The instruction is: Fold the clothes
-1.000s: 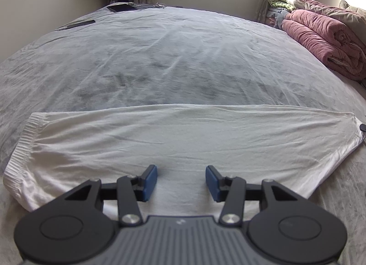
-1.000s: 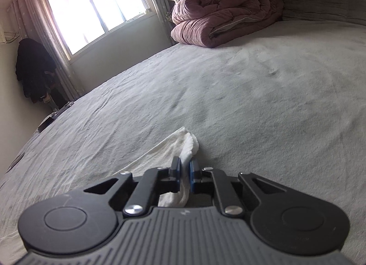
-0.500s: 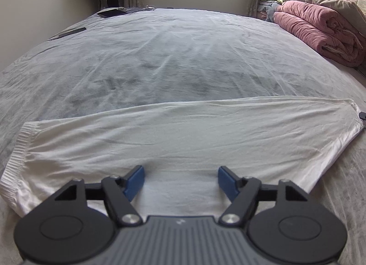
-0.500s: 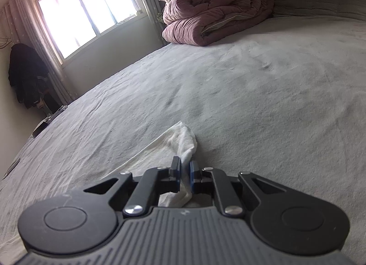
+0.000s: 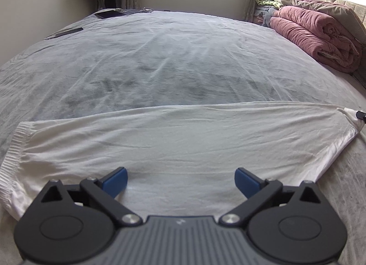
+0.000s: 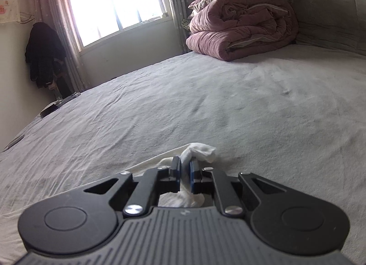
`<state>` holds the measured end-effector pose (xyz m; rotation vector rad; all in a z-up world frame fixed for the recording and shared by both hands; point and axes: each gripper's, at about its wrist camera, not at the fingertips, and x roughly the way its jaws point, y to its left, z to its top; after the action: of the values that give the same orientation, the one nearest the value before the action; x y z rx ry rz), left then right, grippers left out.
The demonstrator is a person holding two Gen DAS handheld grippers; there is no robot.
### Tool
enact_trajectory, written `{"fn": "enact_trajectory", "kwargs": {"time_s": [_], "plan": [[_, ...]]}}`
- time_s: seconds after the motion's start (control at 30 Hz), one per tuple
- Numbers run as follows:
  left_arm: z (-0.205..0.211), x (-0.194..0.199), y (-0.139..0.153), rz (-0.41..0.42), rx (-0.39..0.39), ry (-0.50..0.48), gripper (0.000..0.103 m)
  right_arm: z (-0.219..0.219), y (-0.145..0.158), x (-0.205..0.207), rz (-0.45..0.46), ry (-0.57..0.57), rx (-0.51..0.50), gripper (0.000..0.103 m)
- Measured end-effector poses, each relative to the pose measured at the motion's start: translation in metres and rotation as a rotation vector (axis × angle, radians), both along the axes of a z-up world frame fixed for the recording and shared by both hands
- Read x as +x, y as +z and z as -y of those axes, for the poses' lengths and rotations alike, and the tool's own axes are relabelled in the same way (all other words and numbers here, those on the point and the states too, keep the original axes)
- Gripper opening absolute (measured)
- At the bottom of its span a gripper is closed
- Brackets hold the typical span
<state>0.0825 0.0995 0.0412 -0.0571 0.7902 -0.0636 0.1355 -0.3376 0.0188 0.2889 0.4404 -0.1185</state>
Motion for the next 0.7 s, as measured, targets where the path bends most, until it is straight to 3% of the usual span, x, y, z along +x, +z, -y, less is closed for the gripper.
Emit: {"fn": "enact_trajectory", "kwargs": {"time_s": [0.27,0.43,0.6,0.7], "plan": [[-0.04,0.005,0.007,-0.02,-0.14,0.1,0.092,-0.067,0.027,-0.015,0.067,0.144,-0.1,0.01],[-0.068,0.004,0.008,-0.037,-0.266,0.166,0.084,-0.135,0.042,-0.032,0.113,0.286,-0.151,0.01],[-0.087,0.003,0.01,-0.036,-0.359,0.19,0.068,-0.21,0.044,-0.049,0.119,0.432,-0.178,0.01],[-0.103,0.003,0.012,-0.031,-0.423,0.219,0.068,-0.248,0.039,-0.051,0.099,0.482,-0.175,0.01]]}}
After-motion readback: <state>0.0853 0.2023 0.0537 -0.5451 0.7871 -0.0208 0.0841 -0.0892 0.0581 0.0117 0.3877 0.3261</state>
